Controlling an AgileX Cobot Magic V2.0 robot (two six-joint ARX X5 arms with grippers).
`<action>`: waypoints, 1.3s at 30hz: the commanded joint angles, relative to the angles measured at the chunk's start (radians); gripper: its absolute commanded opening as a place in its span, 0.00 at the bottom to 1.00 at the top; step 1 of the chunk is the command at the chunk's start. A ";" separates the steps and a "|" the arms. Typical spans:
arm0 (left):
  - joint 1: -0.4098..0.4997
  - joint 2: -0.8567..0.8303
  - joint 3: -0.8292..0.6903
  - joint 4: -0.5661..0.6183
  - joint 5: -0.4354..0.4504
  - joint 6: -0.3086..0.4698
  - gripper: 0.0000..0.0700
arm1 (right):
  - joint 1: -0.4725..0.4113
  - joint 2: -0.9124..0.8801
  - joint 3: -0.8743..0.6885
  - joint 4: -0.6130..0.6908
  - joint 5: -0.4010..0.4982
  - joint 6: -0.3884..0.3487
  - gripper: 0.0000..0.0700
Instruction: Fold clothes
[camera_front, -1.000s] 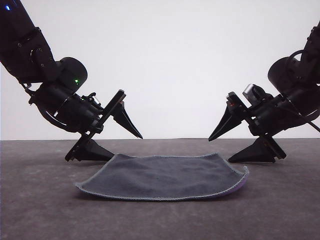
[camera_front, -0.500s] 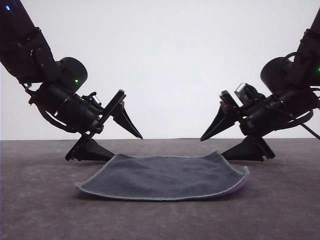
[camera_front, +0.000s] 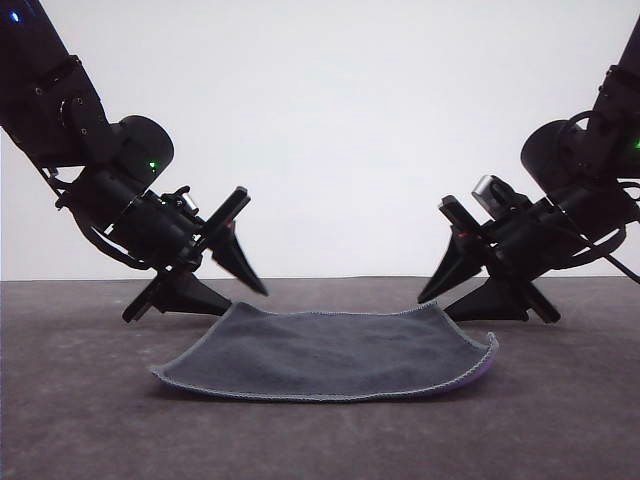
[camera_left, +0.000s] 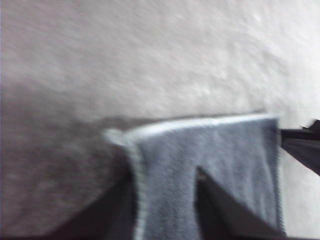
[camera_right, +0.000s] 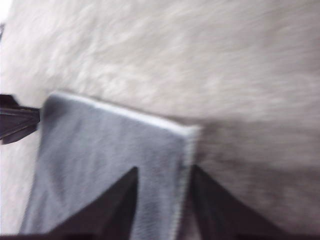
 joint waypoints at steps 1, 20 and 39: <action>-0.002 0.029 0.017 0.003 -0.015 0.015 0.19 | 0.005 0.027 0.011 0.006 0.005 -0.004 0.12; 0.004 0.021 0.017 -0.001 -0.050 0.048 0.00 | 0.008 0.010 0.011 -0.024 0.021 -0.057 0.00; -0.011 -0.106 -0.018 -0.154 -0.051 0.200 0.00 | 0.034 -0.125 0.005 -0.209 0.024 -0.212 0.00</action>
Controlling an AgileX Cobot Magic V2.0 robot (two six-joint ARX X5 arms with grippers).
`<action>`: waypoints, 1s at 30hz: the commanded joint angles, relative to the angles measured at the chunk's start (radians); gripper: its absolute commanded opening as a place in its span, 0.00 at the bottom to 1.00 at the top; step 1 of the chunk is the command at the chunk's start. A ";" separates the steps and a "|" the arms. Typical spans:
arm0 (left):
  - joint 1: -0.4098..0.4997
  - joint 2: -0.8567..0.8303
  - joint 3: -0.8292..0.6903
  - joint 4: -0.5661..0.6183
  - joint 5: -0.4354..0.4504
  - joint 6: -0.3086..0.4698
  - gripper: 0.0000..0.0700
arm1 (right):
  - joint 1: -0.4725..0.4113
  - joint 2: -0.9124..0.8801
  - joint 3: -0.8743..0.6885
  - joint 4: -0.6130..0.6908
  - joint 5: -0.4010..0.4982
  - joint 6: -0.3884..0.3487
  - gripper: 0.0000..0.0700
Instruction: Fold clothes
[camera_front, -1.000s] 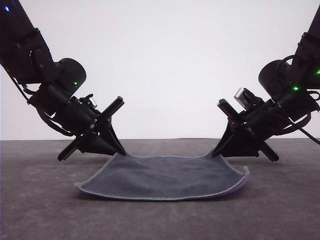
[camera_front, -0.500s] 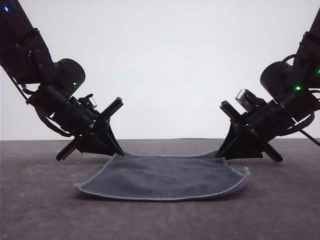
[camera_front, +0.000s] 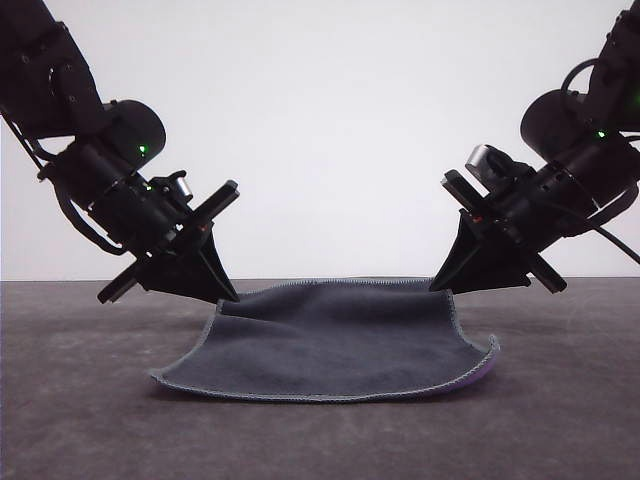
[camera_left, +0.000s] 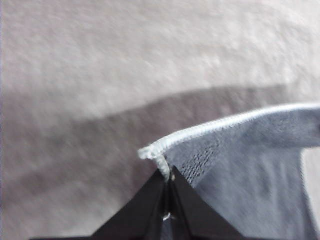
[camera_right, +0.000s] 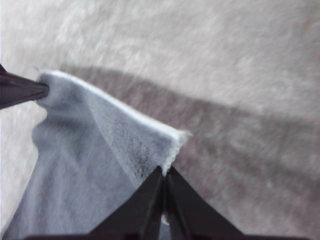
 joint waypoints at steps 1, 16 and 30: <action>-0.011 -0.022 -0.007 0.014 -0.002 0.023 0.00 | 0.011 -0.007 0.004 0.003 0.001 -0.029 0.00; -0.041 -0.276 -0.313 0.153 -0.031 -0.029 0.00 | 0.056 -0.209 -0.230 0.099 0.031 -0.035 0.00; -0.139 -0.488 -0.490 0.147 -0.123 -0.106 0.01 | 0.105 -0.476 -0.463 0.067 0.037 -0.017 0.01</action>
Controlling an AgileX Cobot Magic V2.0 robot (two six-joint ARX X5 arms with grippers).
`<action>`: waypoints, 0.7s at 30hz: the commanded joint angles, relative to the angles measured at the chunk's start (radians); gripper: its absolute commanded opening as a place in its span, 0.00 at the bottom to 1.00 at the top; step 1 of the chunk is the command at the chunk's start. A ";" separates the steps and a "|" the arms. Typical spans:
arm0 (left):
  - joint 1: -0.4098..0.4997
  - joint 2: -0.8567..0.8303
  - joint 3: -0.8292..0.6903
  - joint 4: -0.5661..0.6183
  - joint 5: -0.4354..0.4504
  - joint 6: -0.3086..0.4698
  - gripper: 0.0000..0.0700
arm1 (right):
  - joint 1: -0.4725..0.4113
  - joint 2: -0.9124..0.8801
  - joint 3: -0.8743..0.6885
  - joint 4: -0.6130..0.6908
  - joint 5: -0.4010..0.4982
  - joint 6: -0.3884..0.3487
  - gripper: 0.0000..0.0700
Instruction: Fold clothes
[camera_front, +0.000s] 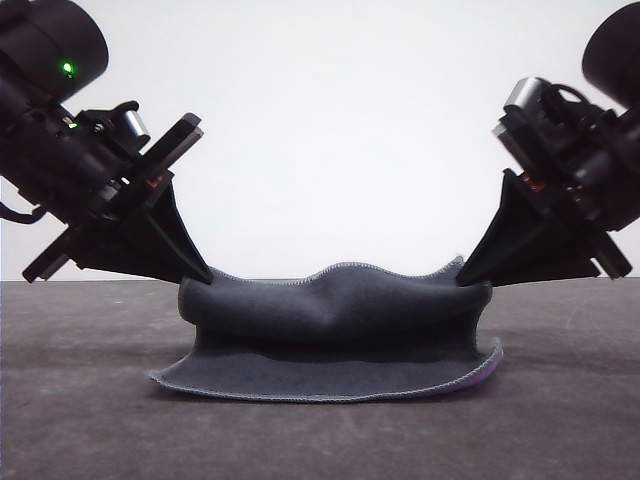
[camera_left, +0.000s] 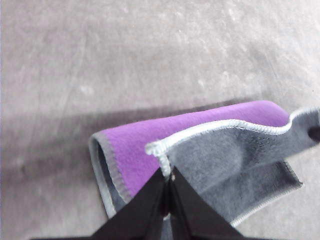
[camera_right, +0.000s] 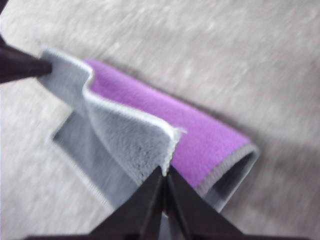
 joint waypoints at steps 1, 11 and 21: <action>-0.017 -0.016 -0.006 -0.010 -0.026 -0.028 0.06 | 0.011 -0.014 -0.001 -0.024 0.010 0.008 0.04; -0.095 -0.185 -0.011 -0.248 -0.086 -0.028 0.53 | 0.022 -0.215 -0.002 -0.234 0.042 0.013 0.34; -0.148 -0.471 -0.011 -0.416 -0.251 -0.005 0.52 | 0.015 -0.406 -0.001 -0.425 0.042 0.183 0.34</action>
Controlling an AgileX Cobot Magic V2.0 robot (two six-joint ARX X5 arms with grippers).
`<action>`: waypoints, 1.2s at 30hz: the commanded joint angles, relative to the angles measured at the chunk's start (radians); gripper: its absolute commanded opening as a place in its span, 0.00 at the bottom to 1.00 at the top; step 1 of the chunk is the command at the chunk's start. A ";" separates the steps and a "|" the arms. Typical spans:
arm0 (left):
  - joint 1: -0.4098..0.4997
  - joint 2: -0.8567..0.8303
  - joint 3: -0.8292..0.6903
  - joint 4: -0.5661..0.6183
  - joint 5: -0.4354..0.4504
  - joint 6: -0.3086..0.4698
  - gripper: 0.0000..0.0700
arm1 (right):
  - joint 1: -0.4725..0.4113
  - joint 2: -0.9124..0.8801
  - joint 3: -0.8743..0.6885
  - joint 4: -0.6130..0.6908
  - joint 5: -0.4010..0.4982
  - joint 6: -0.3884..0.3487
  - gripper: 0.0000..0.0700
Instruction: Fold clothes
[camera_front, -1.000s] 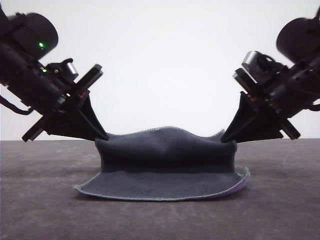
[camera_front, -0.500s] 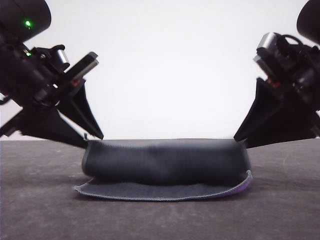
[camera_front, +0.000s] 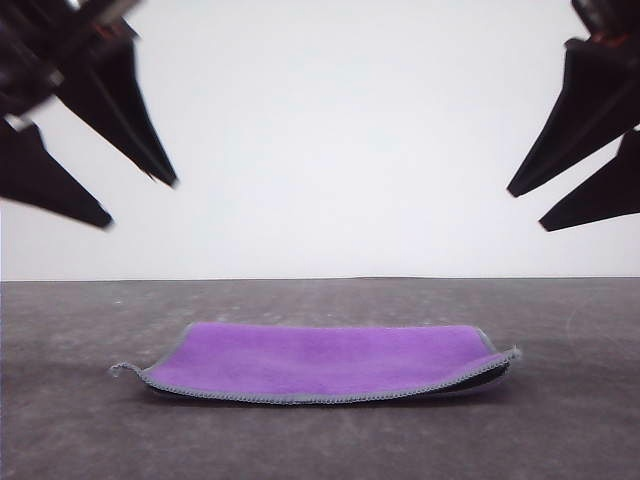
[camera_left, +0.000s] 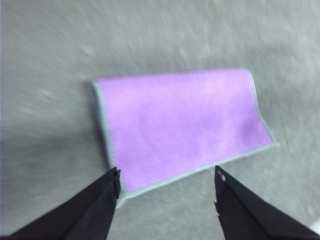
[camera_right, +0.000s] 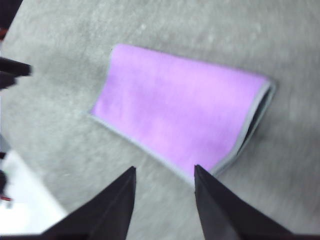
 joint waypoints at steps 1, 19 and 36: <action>-0.009 -0.041 0.005 -0.028 -0.050 0.032 0.52 | -0.001 0.003 0.005 -0.022 0.000 0.079 0.34; 0.149 -0.242 0.002 -0.261 -0.065 0.269 0.52 | -0.010 0.253 0.005 -0.035 -0.025 0.108 0.34; 0.209 -0.245 0.002 -0.254 -0.057 0.268 0.52 | -0.009 0.510 0.005 0.225 -0.059 0.231 0.34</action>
